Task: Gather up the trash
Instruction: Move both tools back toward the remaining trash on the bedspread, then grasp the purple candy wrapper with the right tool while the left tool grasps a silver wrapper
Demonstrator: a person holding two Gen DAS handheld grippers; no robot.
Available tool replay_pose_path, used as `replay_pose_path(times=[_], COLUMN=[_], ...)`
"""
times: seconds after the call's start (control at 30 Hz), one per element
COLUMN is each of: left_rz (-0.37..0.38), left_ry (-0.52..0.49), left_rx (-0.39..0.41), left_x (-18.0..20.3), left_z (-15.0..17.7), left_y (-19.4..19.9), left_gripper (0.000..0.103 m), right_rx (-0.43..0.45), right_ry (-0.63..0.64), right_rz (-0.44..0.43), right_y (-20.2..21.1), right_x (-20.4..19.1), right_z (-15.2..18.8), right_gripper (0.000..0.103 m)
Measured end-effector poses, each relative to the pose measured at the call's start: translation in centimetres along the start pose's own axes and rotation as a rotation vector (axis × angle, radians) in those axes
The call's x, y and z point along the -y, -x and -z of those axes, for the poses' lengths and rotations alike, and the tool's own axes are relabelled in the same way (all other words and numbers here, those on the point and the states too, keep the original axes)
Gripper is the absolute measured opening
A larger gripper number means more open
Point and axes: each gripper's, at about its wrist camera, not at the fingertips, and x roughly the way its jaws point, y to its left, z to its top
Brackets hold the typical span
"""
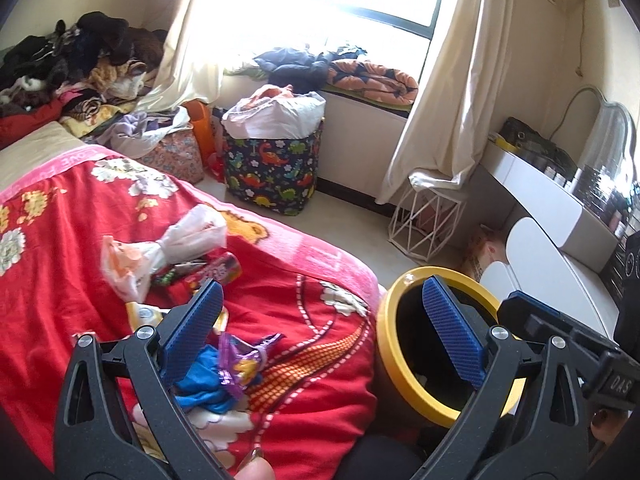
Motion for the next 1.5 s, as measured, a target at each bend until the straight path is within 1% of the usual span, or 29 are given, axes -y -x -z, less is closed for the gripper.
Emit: replay_pose_path(times=[0.27,0.57,0.73,0.93,1.17,1.3,1.4,1.5], left_rz=[-0.043,-0.110,-0.153,-0.172,-0.144,-0.125,-0.111,-0.092], left_ry=[0.042,0.128,0.183,0.205,0.212,0.222,0.230,0.236], left_rx=[0.012,0.035,0.023,-0.013,-0.076,-0.129,-0.162,-0.185], left_x=[-2.9,-8.1,-11.1,-13.3,-14.6,-14.9,-15.2,-15.2], left_z=[-0.5,-1.1,-1.0,0.2,1.7,3.2,4.0,4.7], left_y=[0.3,1.1,1.7,2.3,2.1,1.7,1.4,1.1], left_gripper=[0.092,0.092,0.092,0.092,0.076,0.064,0.059,0.057], right_rx=[-0.036,-0.092,-0.115,-0.148,-0.206,-0.251,-0.281,-0.303], right_ry=[0.029,0.055,0.058,0.067,0.099,0.096,0.090,0.085], right_rz=[-0.029,-0.045,-0.049,-0.052,-0.051,-0.060,-0.070,-0.079], right_y=[-1.8,-4.3,-5.6,-7.5,-10.1,-11.7,-12.7,-13.6], right_x=[-2.0,-3.6,-4.1,-4.6,-5.7,-6.0,-6.2,-6.4], right_z=[0.0,0.3,0.5,0.7,1.4,2.1,2.7,3.0], right_gripper=[0.083,0.083,0.083,0.083,0.083,0.083,0.083,0.082])
